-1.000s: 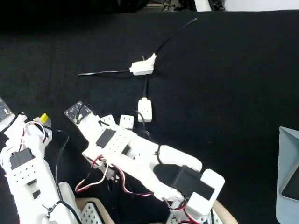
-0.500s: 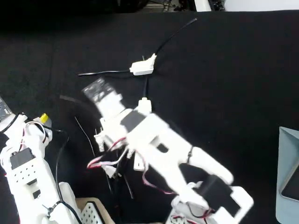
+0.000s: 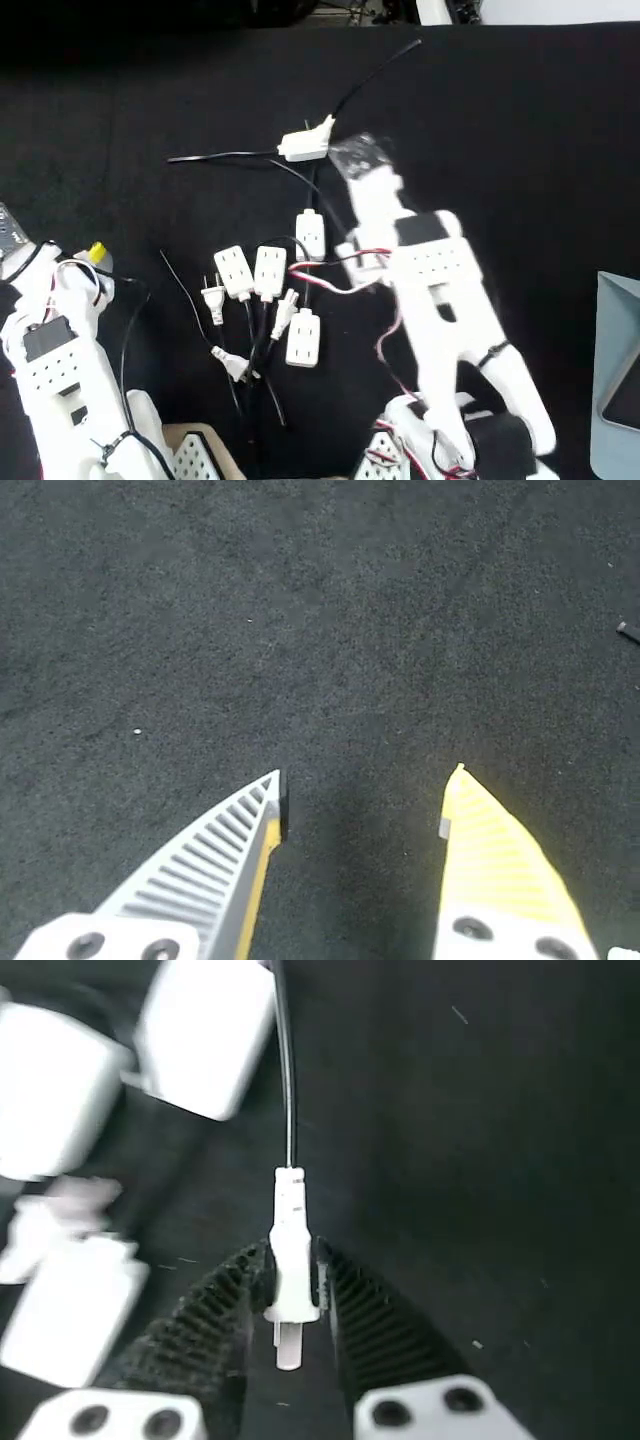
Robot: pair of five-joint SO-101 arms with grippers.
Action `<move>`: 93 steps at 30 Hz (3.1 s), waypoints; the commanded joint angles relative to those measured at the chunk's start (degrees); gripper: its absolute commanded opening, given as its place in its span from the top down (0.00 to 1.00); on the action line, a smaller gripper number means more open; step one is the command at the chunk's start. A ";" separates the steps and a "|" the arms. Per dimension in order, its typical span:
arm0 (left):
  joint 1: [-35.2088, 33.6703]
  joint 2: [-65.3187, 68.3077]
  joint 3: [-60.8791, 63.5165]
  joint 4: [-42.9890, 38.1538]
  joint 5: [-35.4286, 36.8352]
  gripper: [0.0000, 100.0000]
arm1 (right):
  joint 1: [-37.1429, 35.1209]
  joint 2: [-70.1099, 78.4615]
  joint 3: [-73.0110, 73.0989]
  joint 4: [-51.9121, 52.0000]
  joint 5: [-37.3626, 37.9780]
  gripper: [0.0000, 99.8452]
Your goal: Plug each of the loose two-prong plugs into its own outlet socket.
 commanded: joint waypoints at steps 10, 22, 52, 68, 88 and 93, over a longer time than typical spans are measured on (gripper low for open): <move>0.84 -1.14 -1.10 -1.23 0.44 0.74 | 9.05 -1.63 12.26 -11.25 6.86 0.95; 0.84 -1.14 -1.10 -1.23 0.44 0.74 | 8.35 10.33 7.16 -10.20 3.43 0.92; 0.84 -1.14 -1.10 -1.23 0.44 0.74 | 5.36 6.37 5.41 0.79 1.49 0.92; 0.84 -1.14 -1.10 -1.23 0.44 0.74 | 5.36 9.71 4.35 0.88 -0.35 0.98; 9.36 -1.14 -1.89 -1.14 0.44 0.74 | -6.15 -21.32 4.53 1.32 -6.33 0.99; 13.85 -1.14 -5.58 -0.79 0.44 0.74 | -13.71 -31.69 9.45 -6.77 -11.52 0.99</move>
